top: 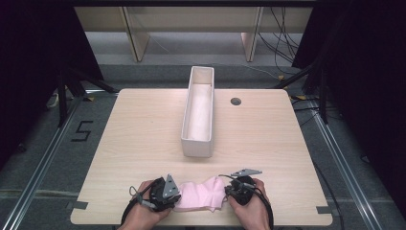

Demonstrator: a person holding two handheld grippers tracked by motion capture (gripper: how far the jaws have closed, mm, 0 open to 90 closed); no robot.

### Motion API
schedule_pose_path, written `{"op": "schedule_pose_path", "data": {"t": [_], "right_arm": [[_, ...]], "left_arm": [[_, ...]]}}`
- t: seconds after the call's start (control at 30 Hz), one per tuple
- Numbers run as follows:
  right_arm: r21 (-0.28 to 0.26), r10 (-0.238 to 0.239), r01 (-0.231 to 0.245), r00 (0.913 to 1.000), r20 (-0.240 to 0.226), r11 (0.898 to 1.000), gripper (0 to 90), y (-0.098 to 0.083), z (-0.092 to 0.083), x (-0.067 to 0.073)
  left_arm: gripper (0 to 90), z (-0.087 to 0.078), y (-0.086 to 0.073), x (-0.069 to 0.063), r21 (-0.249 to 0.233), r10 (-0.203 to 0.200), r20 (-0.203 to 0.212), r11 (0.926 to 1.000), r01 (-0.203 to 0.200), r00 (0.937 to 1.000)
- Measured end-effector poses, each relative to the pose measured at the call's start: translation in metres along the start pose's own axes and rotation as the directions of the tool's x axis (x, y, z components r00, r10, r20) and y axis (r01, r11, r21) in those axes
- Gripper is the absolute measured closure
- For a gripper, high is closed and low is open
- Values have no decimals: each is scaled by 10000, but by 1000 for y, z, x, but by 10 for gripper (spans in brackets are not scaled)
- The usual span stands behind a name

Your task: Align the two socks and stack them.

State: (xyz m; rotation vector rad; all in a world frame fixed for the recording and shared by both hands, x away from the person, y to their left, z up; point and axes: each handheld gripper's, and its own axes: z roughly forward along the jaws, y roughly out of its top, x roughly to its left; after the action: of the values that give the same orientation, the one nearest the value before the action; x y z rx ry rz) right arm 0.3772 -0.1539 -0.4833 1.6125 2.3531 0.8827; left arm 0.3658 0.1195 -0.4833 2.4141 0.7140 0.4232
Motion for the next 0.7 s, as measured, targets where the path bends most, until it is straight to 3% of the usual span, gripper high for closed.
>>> {"op": "schedule_pose_path", "data": {"t": [0.07, 0.2, 0.3, 0.37, 0.4, 0.43, 0.47, 0.53, 0.57, 0.63, 0.7], "right_arm": [[66, 108, -107, 9999, -73, 9999, 880, 1, 0, 0], [235, 51, -50, 10000, -27, 9997, 900, 2, -2, -4], [247, -21, 19, 10000, 56, 9997, 900, 2, -2, -5], [137, 65, -63, 9998, -206, 9999, 895, 3, -3, -4], [16, 175, -174, 9996, -200, 9998, 843, 4, -3, -4], [16, 175, -174, 9996, -200, 9998, 843, 4, -3, -4], [-91, 244, -244, 9997, -67, 9997, 821, 5, -4, -3], [40, 84, -83, 9996, -253, 10000, 761, 7, -3, -5], [7, 374, -374, 9991, -222, 9993, 736, 7, 0, -3], [77, -138, 140, 9997, -200, 9999, 733, 7, 2, -6], [156, -43, 47, 9997, -232, 9999, 740, 7, 3, -5]], "left_arm": [[689, 0, 0, 1, -11, -74, 60, 10000, 74, 10000], [725, -8, 0, 10, -303, -585, 381, 9978, 597, 9976], [723, -15, 1, 14, -532, -764, 235, 9956, 775, 9968], [712, -21, 1, 19, -618, -874, 119, 9942, 879, 9961], [705, -23, 1, 24, -667, -1172, 130, 9908, 1178, 9930], [703, -23, 1, 24, -667, -1172, 130, 9908, 1178, 9930], [703, -23, 1, 27, -651, -1319, 238, 9889, 1332, 9910], [703, -21, 0, 28, -590, -1723, 576, 9827, 1756, 9834], [705, -17, 1, 26, -404, -1666, 907, 9845, 1708, 9818], [699, -15, 1, 24, -307, -1619, 988, 9857, 1656, 9819], [696, -8, 2, 21, 121, -1377, 1126, 9905, 1372, 9841]]}}
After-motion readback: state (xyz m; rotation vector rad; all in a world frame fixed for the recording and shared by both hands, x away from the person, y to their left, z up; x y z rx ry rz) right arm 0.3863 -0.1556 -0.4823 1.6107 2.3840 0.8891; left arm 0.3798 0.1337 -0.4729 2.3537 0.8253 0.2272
